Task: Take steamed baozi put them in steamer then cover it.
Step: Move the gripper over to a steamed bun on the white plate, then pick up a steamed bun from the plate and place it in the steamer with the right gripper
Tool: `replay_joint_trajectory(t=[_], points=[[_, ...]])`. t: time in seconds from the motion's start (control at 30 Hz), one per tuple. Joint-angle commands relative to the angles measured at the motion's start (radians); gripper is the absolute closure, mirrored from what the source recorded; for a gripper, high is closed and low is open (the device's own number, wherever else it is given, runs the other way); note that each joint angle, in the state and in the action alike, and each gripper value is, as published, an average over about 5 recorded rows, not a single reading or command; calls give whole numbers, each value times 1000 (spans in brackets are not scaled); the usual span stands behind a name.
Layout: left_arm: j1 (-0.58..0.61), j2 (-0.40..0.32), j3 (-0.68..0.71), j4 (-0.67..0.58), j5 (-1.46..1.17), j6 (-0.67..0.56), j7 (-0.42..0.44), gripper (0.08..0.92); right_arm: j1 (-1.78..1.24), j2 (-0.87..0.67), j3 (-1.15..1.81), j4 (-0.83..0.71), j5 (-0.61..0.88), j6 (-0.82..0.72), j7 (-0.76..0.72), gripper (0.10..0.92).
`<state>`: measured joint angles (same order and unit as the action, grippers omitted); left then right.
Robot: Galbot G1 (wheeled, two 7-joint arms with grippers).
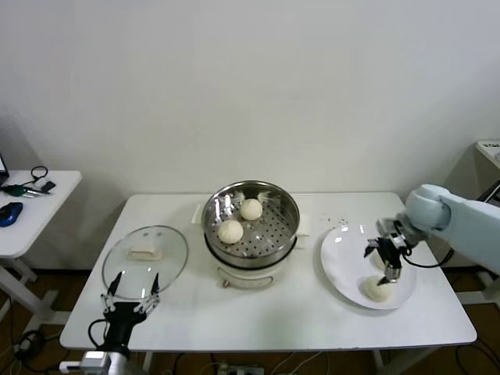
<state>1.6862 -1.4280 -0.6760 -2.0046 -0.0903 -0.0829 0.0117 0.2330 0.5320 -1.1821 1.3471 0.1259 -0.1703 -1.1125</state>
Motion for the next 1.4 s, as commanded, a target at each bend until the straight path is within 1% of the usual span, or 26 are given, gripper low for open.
replay_joint_trajectory(t=[0.03,0.6,0.87,0.93,1.2,1.3,1.4], points=[[4,-5,0,5,6,0,0,177,-130,-16,63,-52,-70,11,-3,203],[10,-10,-2,12,12,-4,-1,177,-147,84,78,-148,-87,30,15,203],[7,-10,-3,14,12,-5,-1,177,-141,103,74,-157,-83,34,8,206],[7,-10,-4,14,12,-5,-1,177,-137,104,71,-156,-82,35,4,219],[7,-11,-4,15,11,-5,-2,177,-120,100,59,-153,-81,44,-4,319],[7,-10,-6,15,10,-6,-2,177,-104,99,56,-151,-80,55,-4,338],[8,-8,-7,15,8,-6,-1,177,-54,104,34,-149,-83,102,-9,345]])
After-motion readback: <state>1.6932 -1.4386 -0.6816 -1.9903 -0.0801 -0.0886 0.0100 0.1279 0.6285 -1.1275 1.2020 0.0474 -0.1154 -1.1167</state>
